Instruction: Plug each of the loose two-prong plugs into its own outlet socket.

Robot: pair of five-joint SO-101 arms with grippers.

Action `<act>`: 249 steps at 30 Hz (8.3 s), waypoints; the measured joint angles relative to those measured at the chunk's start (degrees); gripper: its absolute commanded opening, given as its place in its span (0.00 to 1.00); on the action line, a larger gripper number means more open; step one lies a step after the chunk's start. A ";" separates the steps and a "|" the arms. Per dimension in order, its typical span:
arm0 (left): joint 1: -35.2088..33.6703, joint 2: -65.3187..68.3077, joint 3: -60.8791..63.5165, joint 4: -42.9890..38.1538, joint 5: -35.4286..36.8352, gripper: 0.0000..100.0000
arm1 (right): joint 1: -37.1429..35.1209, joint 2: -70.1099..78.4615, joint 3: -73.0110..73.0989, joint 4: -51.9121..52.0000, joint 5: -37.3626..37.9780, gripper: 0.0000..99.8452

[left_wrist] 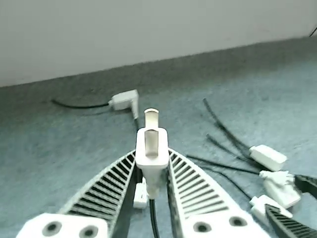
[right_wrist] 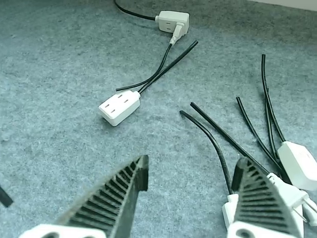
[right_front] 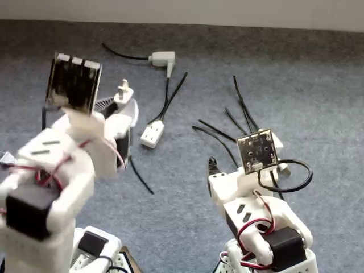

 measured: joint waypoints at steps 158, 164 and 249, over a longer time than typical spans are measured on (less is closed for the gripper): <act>26.64 -42.29 71.30 -70.68 -9.32 0.01 | -3.52 16.62 -21.27 -17.76 -11.08 0.01; 26.73 -42.11 71.47 -70.59 -9.23 0.01 | 0.79 16.44 -16.53 -19.16 -11.16 0.01; -6.59 61.19 -28.92 21.10 29.01 0.01 | 15.12 -8.88 22.51 -6.51 3.08 0.01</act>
